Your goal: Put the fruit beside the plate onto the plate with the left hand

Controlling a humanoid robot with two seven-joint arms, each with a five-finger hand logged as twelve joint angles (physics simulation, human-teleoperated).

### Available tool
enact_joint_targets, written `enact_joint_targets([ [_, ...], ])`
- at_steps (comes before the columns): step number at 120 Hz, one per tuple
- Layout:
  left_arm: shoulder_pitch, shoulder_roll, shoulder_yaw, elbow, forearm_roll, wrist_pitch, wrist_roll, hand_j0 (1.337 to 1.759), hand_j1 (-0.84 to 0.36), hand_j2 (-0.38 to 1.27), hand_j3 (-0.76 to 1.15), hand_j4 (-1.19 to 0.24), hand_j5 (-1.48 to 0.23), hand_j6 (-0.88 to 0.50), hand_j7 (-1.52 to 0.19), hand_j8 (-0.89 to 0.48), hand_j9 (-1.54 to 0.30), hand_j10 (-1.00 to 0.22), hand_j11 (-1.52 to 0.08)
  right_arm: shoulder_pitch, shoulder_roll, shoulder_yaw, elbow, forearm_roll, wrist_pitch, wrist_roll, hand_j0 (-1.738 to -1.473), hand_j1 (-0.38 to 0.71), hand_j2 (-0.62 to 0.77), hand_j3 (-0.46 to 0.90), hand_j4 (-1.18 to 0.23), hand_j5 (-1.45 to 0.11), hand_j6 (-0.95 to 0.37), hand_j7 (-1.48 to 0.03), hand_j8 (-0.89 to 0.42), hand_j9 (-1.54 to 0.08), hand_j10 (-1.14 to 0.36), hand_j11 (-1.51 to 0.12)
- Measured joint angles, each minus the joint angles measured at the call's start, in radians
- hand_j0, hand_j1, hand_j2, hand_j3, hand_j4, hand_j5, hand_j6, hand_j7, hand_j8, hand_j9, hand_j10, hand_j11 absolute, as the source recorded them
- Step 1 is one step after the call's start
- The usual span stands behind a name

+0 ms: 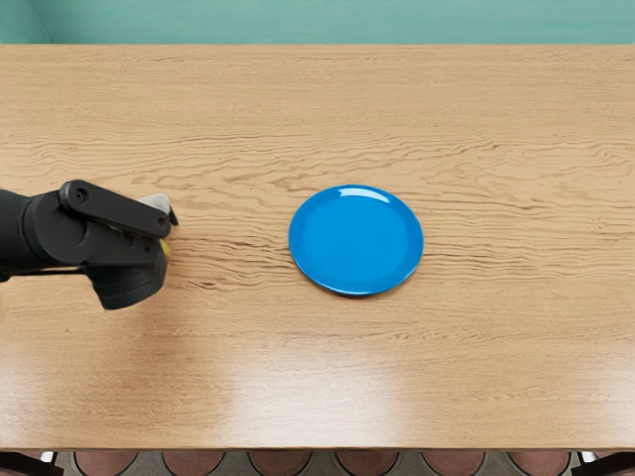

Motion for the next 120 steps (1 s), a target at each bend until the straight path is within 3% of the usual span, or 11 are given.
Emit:
enact_joint_targets([
  [34,-0.005,0.002,0.0,-0.014,-0.021,0.0,-0.001,1.657,-0.24,0.1,0.0,-0.5,-0.66,-0.5,-0.66,-0.5,-0.66,-0.51,-0.66,0.0,0.0,0.0,0.0,0.0,0.0,0.0,-1.658,-0.3,-0.01,0.0,-0.04,-0.05,-0.04,-0.05,-0.04,-0.05,-0.04,-0.05],
  [60,-0.005,0.002,0.0,-0.023,-0.037,0.002,-0.001,1.655,-0.28,0.18,0.0,-0.63,-0.78,-0.51,-0.8,-0.44,-0.81,-0.61,-0.81,0.0,0.0,0.0,0.0,0.0,0.0,0.0,-1.658,-0.3,-0.01,0.0,-0.04,-0.05,-0.04,-0.05,-0.04,-0.05,-0.04,-0.05],
  [93,-0.032,0.008,0.009,-0.034,-0.05,0.0,0.013,1.654,-0.3,0.28,0.0,-0.67,-0.87,-0.5,-0.88,-0.4,-0.89,-0.6,-0.88,0.0,0.0,0.0,0.0,0.0,0.0,0.0,-1.658,-0.3,-0.01,0.0,-0.04,-0.05,-0.04,-0.05,-0.04,-0.05,-0.04,-0.05],
  [120,-0.099,0.0,0.03,-0.05,-0.051,0.0,0.041,1.653,-0.28,0.23,0.0,-0.68,-0.89,-0.51,-0.91,-0.4,-0.91,-0.6,-0.9,0.0,0.0,0.0,0.0,0.0,0.0,0.0,-1.658,-0.3,-0.01,0.0,-0.04,-0.05,-0.04,-0.05,-0.04,-0.05,-0.04,-0.05],
])
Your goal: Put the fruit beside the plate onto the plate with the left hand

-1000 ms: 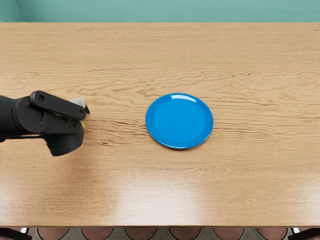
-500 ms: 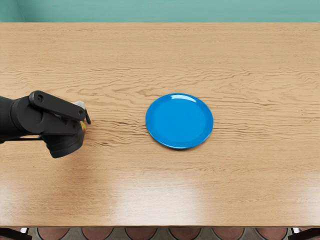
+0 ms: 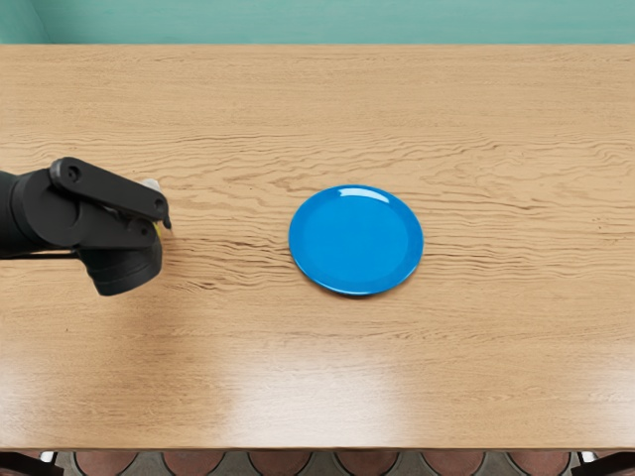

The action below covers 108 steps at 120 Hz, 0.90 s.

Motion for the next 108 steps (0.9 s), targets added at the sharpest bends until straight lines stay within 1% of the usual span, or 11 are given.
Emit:
enact_joint_targets([
  [1,-0.004,-0.002,0.001,0.0,-0.001,0.0,0.001,1.653,-0.28,0.25,0.0,-0.67,-0.9,-0.51,-0.91,-0.4,-0.91,-0.6,-0.9,0.0,0.0,0.0,0.0,0.0,0.0,0.0,-1.658,-0.3,-0.01,0.0,-0.04,-0.05,-0.04,-0.05,-0.04,-0.05,-0.04,-0.05],
  [6,-0.02,-0.012,0.007,-0.002,-0.001,0.0,0.002,1.653,-0.28,0.23,0.0,-0.67,-0.9,-0.5,-0.91,-0.4,-0.92,-0.6,-0.9,0.0,0.0,0.0,0.0,0.0,0.0,0.0,-1.658,-0.3,-0.01,0.0,-0.04,-0.05,-0.04,-0.05,-0.04,-0.05,-0.04,-0.05],
  [13,-0.047,-0.021,0.015,-0.011,-0.002,0.0,0.003,1.653,-0.28,0.24,0.0,-0.67,-0.91,-0.51,-0.92,-0.4,-0.92,-0.61,-0.9,0.0,0.0,0.0,0.0,0.0,0.0,0.0,-1.658,-0.3,-0.01,0.0,-0.04,-0.05,-0.04,-0.05,-0.04,-0.05,-0.04,-0.05],
  [18,-0.065,-0.026,0.018,-0.019,-0.001,0.0,0.004,1.653,-0.27,0.2,0.0,-0.67,-0.9,-0.51,-0.92,-0.41,-0.92,-0.6,-0.91,0.0,0.0,0.0,0.0,0.0,0.0,0.0,-1.658,-0.3,-0.01,0.0,-0.04,-0.05,-0.04,-0.05,-0.04,-0.05,-0.04,-0.05],
  [27,-0.094,-0.041,0.022,-0.033,-0.002,0.0,0.005,1.653,-0.26,0.21,0.0,-0.67,-0.91,-0.51,-0.92,-0.4,-0.92,-0.6,-0.91,0.0,0.0,0.0,0.0,0.0,0.0,0.0,-1.658,-0.3,-0.01,0.0,-0.04,-0.05,-0.04,-0.05,-0.04,-0.05,-0.04,-0.05],
  [35,-0.12,-0.065,0.023,-0.043,-0.002,0.0,0.005,1.652,-0.27,0.18,0.0,-0.67,-0.91,-0.5,-0.92,-0.4,-0.93,-0.59,-0.91,0.0,0.0,0.0,0.0,0.0,0.0,0.0,-1.658,-0.3,-0.01,0.0,-0.04,-0.05,-0.04,-0.05,-0.04,-0.05,-0.04,-0.05],
  [59,-0.185,-0.164,0.025,-0.062,-0.003,0.0,0.006,1.654,-0.32,0.32,0.0,-0.67,-0.91,-0.49,-0.92,-0.39,-0.92,-0.58,-0.9,0.0,0.0,0.0,0.0,0.0,0.0,0.0,-1.658,-0.3,-0.01,0.0,-0.04,-0.05,-0.04,-0.05,-0.04,-0.05,-0.04,-0.05],
  [75,-0.24,-0.22,0.024,-0.073,-0.009,-0.001,0.005,1.654,-0.33,0.32,0.0,-0.67,-0.91,-0.5,-0.92,-0.39,-0.92,-0.58,-0.9,0.0,0.0,0.0,0.0,0.0,0.0,0.0,-1.658,-0.3,-0.01,0.0,-0.04,-0.05,-0.04,-0.05,-0.04,-0.05,-0.04,-0.05],
  [96,-0.285,-0.223,0.014,-0.076,-0.029,0.0,0.005,1.653,-0.3,0.26,0.0,-0.67,-0.9,-0.51,-0.91,-0.4,-0.92,-0.59,-0.9,0.0,0.0,0.0,0.0,0.0,0.0,0.0,-1.658,-0.3,-0.01,0.0,-0.04,-0.05,-0.04,-0.05,-0.04,-0.05,-0.04,-0.05],
  [103,-0.307,-0.223,0.003,-0.076,-0.039,0.0,0.005,1.654,-0.29,0.27,0.0,-0.67,-0.91,-0.52,-0.91,-0.41,-0.92,-0.6,-0.9,0.0,0.0,0.0,0.0,0.0,0.0,0.0,-1.658,-0.3,-0.01,0.0,-0.04,-0.05,-0.04,-0.05,-0.04,-0.05,-0.04,-0.05],
  [108,-0.319,-0.223,-0.007,-0.076,-0.048,0.0,0.005,1.653,-0.29,0.24,0.0,-0.67,-0.9,-0.52,-0.91,-0.41,-0.92,-0.6,-0.9,0.0,0.0,0.0,0.0,0.0,0.0,0.0,-1.658,-0.3,-0.01,0.0,-0.04,-0.05,-0.04,-0.05,-0.04,-0.05,-0.04,-0.05],
])
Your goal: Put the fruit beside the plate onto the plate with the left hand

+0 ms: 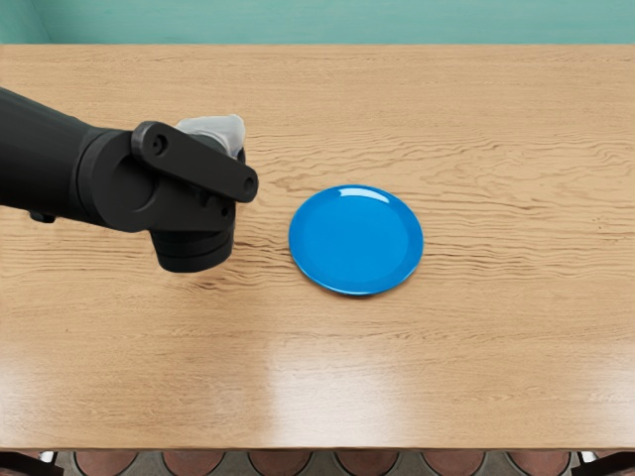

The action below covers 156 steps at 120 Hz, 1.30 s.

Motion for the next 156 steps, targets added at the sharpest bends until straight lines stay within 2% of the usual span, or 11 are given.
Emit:
enact_joint_targets([
  [25,-0.056,0.0,-0.041,0.001,-0.049,0.001,0.0,1.653,-0.31,0.26,0.0,-0.67,-0.89,-0.51,-0.9,-0.4,-0.91,-0.58,-0.9,0.0,0.0,0.0,0.0,0.0,0.0,0.0,-1.658,-0.3,-0.01,0.0,-0.04,-0.05,-0.04,-0.05,-0.04,-0.05,-0.04,-0.05],
  [72,-0.038,0.0,-0.221,-0.011,-0.048,0.0,0.0,1.654,-0.34,0.34,0.0,-0.67,-0.89,-0.5,-0.91,-0.39,-0.9,-0.58,-0.89,0.0,0.0,0.0,0.0,0.0,0.0,0.0,-1.658,-0.3,-0.01,0.0,-0.04,-0.05,-0.04,-0.05,-0.04,-0.05,-0.04,-0.05],
  [97,0.049,0.0,-0.308,-0.005,-0.002,0.0,-0.001,1.655,-0.32,0.33,0.0,-0.66,-0.9,-0.52,-0.91,-0.41,-0.9,-0.6,-0.89,0.0,0.0,0.0,0.0,0.0,0.0,0.0,-1.658,-0.3,-0.01,0.0,-0.04,-0.05,-0.04,-0.05,-0.04,-0.05,-0.04,-0.05],
  [143,0.205,0.0,-0.4,0.036,0.119,0.001,-0.001,1.654,-0.29,0.23,0.0,-0.66,-0.88,-0.51,-0.9,-0.41,-0.89,-0.58,-0.89,0.0,0.0,0.0,0.0,0.0,0.0,0.0,-1.658,-0.3,-0.01,0.0,-0.04,-0.05,-0.04,-0.05,-0.04,-0.05,-0.04,-0.05],
  [156,0.216,0.0,-0.409,0.051,0.135,0.001,-0.001,1.654,-0.3,0.26,0.0,-0.66,-0.87,-0.52,-0.89,-0.41,-0.88,-0.59,-0.88,0.0,0.0,0.0,0.0,0.0,0.0,0.0,-1.658,-0.3,-0.01,0.0,-0.04,-0.05,-0.04,-0.05,-0.04,-0.05,-0.04,-0.05],
])
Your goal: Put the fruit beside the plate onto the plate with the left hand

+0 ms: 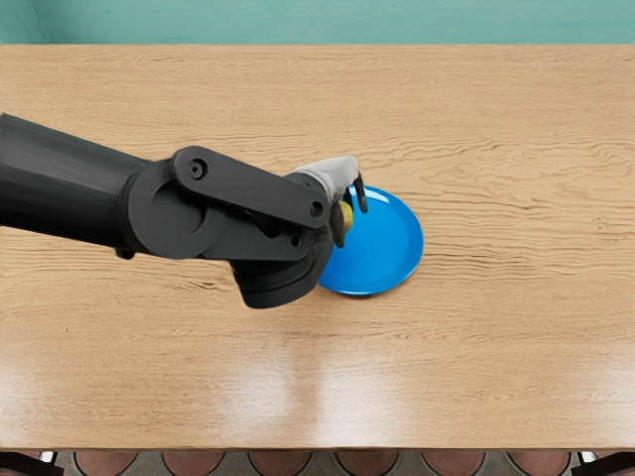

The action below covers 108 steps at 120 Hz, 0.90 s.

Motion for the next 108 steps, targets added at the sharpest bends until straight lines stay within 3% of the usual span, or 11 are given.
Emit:
enact_joint_targets([
  [15,0.001,0.0,-0.006,0.006,0.007,0.0,0.0,1.655,-0.28,0.21,0.0,-0.61,-0.81,-0.53,-0.82,-0.42,-0.82,-0.59,-0.82,0.0,0.0,0.0,0.0,0.0,0.0,0.0,-1.658,-0.3,-0.01,0.0,-0.04,-0.05,-0.04,-0.05,-0.04,-0.05,-0.04,-0.05],
  [56,0.002,0.0,-0.023,0.012,0.004,0.0,0.0,1.657,-0.03,0.08,0.0,-0.34,-0.44,-0.32,-0.44,-0.3,-0.44,-0.33,-0.44,0.0,0.0,0.0,0.0,0.0,0.0,0.0,-1.658,-0.3,-0.01,0.0,-0.04,-0.05,-0.04,-0.05,-0.04,-0.05,-0.04,-0.05],
  [102,0.016,0.0,-0.096,0.062,-0.189,0.0,0.001,1.658,0.04,0.06,0.0,-0.26,-0.34,-0.26,-0.34,-0.26,-0.34,-0.26,-0.34,0.0,0.0,0.0,0.0,0.0,0.0,0.0,-1.658,-0.3,-0.01,0.0,-0.04,-0.05,-0.04,-0.05,-0.04,-0.05,-0.04,-0.05],
  [108,0.027,0.0,-0.119,0.058,-0.191,0.0,-0.021,1.658,0.04,0.05,0.0,-0.26,-0.34,-0.26,-0.34,-0.25,-0.34,-0.26,-0.34,0.0,0.0,0.0,0.0,0.0,0.0,0.0,-1.658,-0.3,-0.01,0.0,-0.04,-0.05,-0.04,-0.05,-0.04,-0.05,-0.04,-0.05],
])
